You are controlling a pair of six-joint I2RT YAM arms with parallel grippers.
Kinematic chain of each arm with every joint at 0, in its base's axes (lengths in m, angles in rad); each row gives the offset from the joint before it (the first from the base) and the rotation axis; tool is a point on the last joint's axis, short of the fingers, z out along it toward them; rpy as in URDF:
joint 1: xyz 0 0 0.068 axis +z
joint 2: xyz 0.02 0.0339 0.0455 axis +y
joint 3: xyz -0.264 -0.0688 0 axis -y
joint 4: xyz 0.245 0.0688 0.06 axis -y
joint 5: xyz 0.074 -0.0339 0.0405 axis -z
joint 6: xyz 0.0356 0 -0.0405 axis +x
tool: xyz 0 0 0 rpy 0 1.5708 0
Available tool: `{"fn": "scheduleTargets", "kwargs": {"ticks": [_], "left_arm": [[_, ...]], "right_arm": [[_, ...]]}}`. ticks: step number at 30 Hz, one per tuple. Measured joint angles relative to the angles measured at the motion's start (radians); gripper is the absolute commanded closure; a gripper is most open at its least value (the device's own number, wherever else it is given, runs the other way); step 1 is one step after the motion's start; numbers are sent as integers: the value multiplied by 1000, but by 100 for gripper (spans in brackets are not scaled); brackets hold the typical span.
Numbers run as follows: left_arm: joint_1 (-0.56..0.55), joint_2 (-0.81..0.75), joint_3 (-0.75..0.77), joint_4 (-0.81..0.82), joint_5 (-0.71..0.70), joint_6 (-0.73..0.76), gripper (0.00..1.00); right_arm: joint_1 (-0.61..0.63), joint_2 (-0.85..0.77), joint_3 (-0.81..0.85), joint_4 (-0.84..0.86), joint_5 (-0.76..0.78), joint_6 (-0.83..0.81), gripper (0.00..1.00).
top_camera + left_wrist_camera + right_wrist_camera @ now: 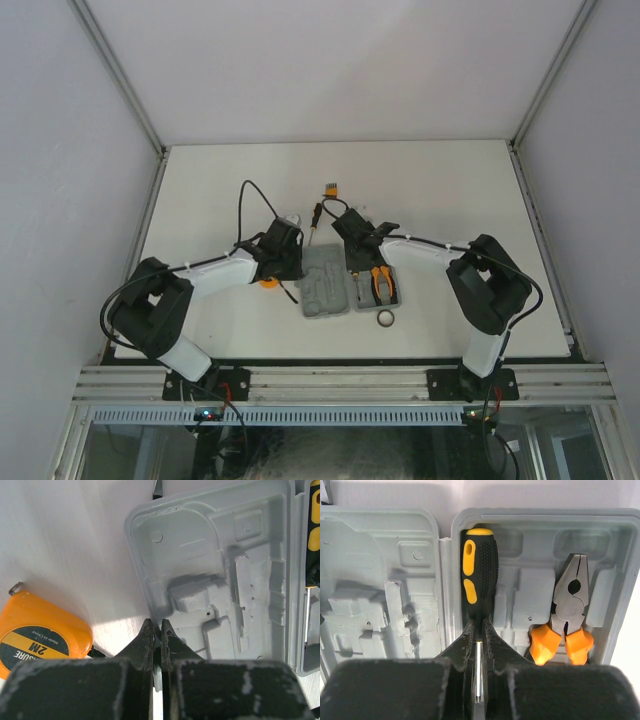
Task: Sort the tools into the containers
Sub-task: Place the screwdriver in the storage box, then pick up the screwdriver from the center of the board.
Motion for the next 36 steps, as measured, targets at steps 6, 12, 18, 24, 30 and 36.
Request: {"fn": "scheduleTargets", "kwargs": {"ticks": [6,12,18,24,30,36], "left_arm": [[-5,-2,0,-2,-14,-2,89],[-10,-21,0,-7,-7,0,68],[-3,-98,0,-9,-8,1,55],[0,-192,20,-37,-26,1,53],[0,-346,21,-97,-71,1,51],[0,-595,13,-165,-176,2,47]], "right_arm": [[8,-24,-16,14,14,1,93],[6,-130,-94,26,-45,12,75],[-5,-266,-113,-71,-81,3,64],[-29,-406,-113,-69,-79,-16,60],[-42,-438,-113,-58,-51,-29,49],[-74,-423,-109,51,-61,-19,49]]}}
